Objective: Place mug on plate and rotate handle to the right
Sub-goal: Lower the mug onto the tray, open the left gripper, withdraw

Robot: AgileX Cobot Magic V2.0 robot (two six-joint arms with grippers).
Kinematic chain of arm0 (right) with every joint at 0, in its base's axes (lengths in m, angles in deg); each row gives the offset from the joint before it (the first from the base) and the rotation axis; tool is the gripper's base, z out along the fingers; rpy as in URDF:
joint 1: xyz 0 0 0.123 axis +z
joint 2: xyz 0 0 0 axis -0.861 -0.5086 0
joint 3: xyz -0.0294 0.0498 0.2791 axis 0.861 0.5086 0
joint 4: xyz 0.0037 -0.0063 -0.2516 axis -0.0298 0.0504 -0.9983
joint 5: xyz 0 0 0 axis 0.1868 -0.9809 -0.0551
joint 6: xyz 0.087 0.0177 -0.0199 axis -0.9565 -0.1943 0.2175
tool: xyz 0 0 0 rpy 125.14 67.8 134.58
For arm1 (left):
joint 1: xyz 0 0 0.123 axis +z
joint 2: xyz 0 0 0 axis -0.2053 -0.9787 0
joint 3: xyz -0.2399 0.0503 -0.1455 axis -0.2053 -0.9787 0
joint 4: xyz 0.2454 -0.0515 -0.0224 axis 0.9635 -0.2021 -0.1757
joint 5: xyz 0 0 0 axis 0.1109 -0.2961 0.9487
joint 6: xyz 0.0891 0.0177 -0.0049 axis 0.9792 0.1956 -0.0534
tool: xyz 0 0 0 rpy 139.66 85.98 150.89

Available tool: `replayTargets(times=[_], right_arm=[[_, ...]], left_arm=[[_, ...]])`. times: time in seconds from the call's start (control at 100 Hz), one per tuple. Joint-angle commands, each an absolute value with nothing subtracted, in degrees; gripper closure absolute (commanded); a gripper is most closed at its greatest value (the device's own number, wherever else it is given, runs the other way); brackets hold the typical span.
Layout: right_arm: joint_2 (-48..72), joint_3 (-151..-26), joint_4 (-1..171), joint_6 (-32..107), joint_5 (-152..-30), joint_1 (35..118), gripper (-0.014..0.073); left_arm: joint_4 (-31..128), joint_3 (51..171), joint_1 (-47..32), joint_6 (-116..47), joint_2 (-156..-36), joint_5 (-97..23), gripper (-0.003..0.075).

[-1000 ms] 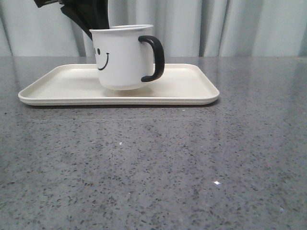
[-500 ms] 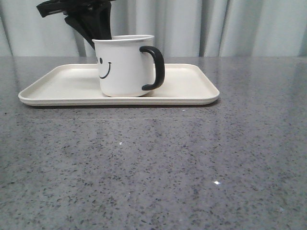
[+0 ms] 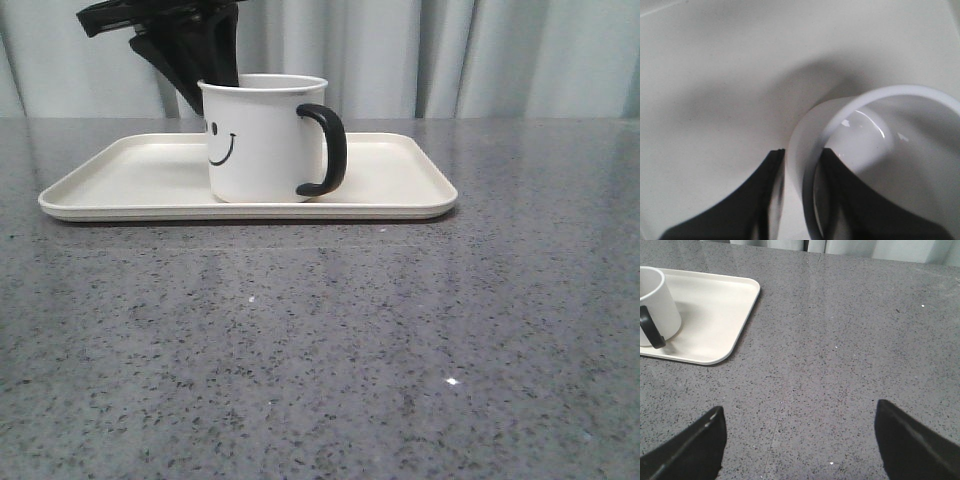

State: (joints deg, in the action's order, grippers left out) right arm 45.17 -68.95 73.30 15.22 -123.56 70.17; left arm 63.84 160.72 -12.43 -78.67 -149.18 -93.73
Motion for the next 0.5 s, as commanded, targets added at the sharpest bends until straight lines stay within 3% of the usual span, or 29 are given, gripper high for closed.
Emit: replayTargets(times=[0.0, 0.1, 0.18, 0.49], right_arm=[[44.3, -70.8, 73.2, 15.2, -119.2, 70.0, -0.0010], [44.3, -70.8, 73.2, 15.2, -119.2, 70.0, -0.0010], [44.3, -70.8, 73.2, 15.2, -119.3, 70.0, -0.0010], [44.3, -70.8, 73.2, 15.2, -119.3, 70.0, -0.0010]], left_arm=[[62.9, 162.4, -13.0, -79.0, -146.4, -92.8, 0.0423], [62.9, 162.7, -13.0, -79.0, -146.4, -93.2, 0.0317], [62.9, 162.9, -13.0, -79.0, -146.2, -93.2, 0.0274], [63.5, 162.9, -13.0, -77.5, -141.1, -89.2, 0.0268]])
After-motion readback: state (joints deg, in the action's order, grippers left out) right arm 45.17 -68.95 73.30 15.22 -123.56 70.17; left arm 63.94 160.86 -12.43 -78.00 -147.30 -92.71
